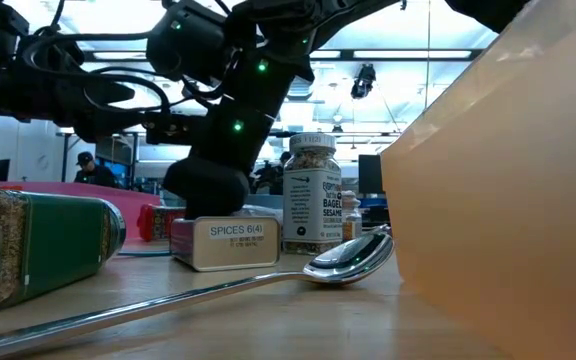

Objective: Pick & Place Food Item
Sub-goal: Put the red noodle pack into the orange bin

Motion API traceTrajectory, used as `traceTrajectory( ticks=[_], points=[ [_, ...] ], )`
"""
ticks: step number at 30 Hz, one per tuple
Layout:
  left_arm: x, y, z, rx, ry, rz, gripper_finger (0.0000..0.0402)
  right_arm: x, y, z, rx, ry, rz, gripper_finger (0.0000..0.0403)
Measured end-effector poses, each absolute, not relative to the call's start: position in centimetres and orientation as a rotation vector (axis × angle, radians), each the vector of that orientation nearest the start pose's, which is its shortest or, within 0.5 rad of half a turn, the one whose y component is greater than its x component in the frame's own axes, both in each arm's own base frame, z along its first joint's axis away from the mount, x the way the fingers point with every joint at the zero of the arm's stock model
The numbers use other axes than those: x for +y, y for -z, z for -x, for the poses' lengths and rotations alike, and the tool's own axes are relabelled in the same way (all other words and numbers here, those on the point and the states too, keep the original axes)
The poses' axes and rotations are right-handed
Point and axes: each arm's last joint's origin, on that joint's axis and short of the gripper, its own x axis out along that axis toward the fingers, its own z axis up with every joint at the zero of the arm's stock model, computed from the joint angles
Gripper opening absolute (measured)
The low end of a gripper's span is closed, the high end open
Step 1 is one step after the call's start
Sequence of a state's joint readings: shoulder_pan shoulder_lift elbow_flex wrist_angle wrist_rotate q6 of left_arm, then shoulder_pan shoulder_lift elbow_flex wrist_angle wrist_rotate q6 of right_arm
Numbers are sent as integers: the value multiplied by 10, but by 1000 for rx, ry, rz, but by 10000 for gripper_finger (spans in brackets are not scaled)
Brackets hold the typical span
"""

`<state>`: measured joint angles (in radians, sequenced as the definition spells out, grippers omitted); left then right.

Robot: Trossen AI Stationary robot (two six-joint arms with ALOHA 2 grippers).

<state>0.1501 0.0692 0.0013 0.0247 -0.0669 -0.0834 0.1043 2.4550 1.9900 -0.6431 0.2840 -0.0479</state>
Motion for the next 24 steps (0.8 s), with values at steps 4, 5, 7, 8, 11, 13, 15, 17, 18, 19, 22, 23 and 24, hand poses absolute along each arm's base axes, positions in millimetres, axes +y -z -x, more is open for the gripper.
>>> traceTrajectory(
  ticks=[4,5,7,8,11,13,15,17,18,19,22,23,24],
  points=[
    [17,-161,-100,34,-219,85,372,45,-129,-511,1093,137,258,106],
    [17,-161,-100,34,-219,85,372,45,-129,-511,1093,138,258,101],
    [17,-161,-100,34,-218,85,372,45,-129,-511,1091,139,258,91],
    [17,-161,-100,34,-218,85,372,45,-129,-511,1091,139,258,87],
    [17,-161,-100,34,-218,85,372,45,-129,-511,1090,139,257,74],
    [17,-161,-100,34,-219,85,372,45,-129,-511,1090,140,258,69],
    [17,-161,-100,34,-218,85,372,45,-131,-512,1085,141,256,67],
    [17,-161,-100,34,-219,85,372,45,-132,-513,1082,141,254,66],
    [17,-161,-100,34,-218,85,372,45,-133,-513,1079,141,254,66],
    [17,-161,-100,34,-218,85,372,45,-134,-514,1076,141,253,66],
    [17,-161,-100,34,-219,85,372,45,-137,-516,1069,140,251,65],
    [17,-161,-100,34,-219,85,372,45,-138,-516,1066,140,251,64],
    [17,-161,-100,34,-219,85,372,45,-139,-517,1062,138,253,64]
  ],
)
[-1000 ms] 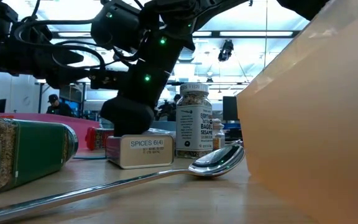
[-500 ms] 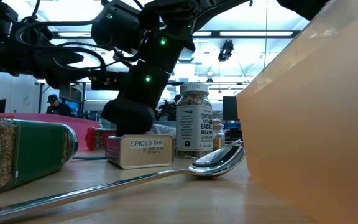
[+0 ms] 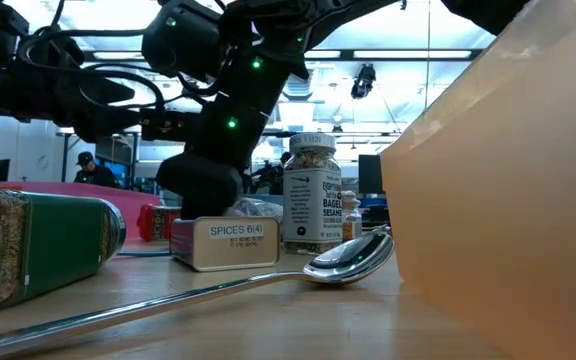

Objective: Pick & Place Food Item
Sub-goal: Put the red noodle pack into the orange bin

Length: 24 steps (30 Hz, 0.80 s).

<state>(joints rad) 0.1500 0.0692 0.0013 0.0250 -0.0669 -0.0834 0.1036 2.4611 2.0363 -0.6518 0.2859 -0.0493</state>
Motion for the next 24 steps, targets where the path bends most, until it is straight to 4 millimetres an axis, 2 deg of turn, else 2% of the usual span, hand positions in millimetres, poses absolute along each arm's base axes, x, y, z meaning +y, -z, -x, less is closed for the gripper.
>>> traceTrajectory(
  ticks=[10,24],
  points=[
    [17,-161,-100,34,-218,85,372,49,-160,-519,1062,154,320,64],
    [17,-161,-100,34,-219,85,372,79,-227,-514,1021,205,523,64]
  ],
)
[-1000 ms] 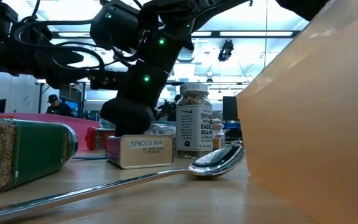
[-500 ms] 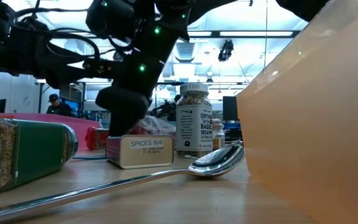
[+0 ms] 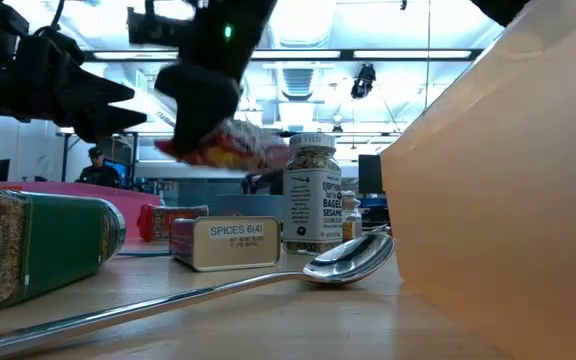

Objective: Pick & Place Food Item
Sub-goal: Put the red noodle pack into the orange bin

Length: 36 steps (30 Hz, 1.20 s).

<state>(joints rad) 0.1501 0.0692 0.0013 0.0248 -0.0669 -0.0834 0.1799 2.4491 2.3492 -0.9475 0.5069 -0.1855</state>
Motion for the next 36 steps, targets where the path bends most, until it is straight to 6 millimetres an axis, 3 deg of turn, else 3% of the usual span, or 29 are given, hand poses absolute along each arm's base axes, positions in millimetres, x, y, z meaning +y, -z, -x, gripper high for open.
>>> traceTrajectory(
  ticks=[4,9,15,20,27,36],
  points=[
    [17,-161,-100,34,-219,85,372,89,-246,-504,1001,200,588,65],
    [17,-161,-100,34,-219,85,372,100,-283,-485,955,200,551,65],
    [17,-160,-101,45,-219,85,372,116,-327,-454,903,201,477,65],
    [17,-160,-101,48,-219,85,372,135,-351,-426,893,180,437,65],
    [17,-160,-101,48,-219,85,372,170,-362,-394,918,149,380,65],
    [17,-160,-101,48,-219,85,372,207,-351,-364,1004,191,284,65]
  ],
)
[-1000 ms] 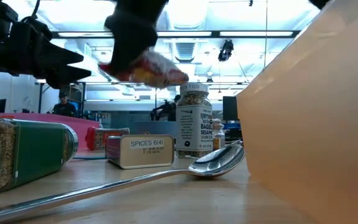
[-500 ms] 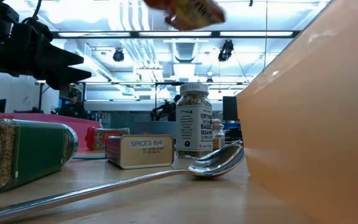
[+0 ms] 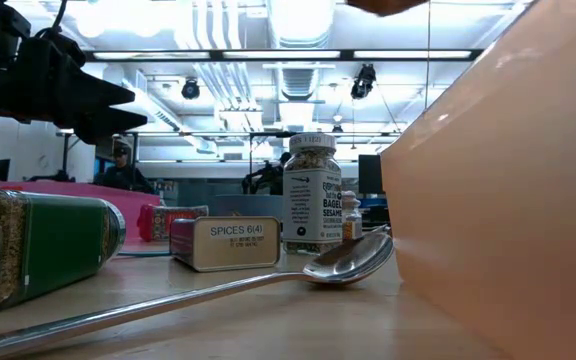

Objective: Pick & Place Food Item
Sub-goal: Put the red noodle pack into the orange bin

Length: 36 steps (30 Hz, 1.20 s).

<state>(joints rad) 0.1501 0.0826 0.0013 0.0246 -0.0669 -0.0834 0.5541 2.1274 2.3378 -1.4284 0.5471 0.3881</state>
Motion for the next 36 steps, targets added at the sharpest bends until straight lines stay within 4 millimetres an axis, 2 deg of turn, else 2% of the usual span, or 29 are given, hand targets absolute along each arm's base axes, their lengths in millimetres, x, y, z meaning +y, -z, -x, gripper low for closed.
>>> traceTrajectory(
  ticks=[5,12,19,24,31,36],
  points=[
    [17,-160,-101,48,-219,85,372,227,-339,-353,1022,195,264,65],
    [17,-160,-101,48,-219,85,372,239,-315,-346,1053,272,173,65],
    [17,-160,-101,47,-219,85,372,255,-286,-341,1114,262,38,65],
    [17,-160,-101,47,-219,85,372,259,-273,-335,1131,308,-25,65],
    [17,-160,-101,47,-219,85,372,266,-247,-341,1120,258,-112,65],
    [17,-160,-101,48,-219,85,372,266,-232,-340,1139,296,-188,65]
  ],
)
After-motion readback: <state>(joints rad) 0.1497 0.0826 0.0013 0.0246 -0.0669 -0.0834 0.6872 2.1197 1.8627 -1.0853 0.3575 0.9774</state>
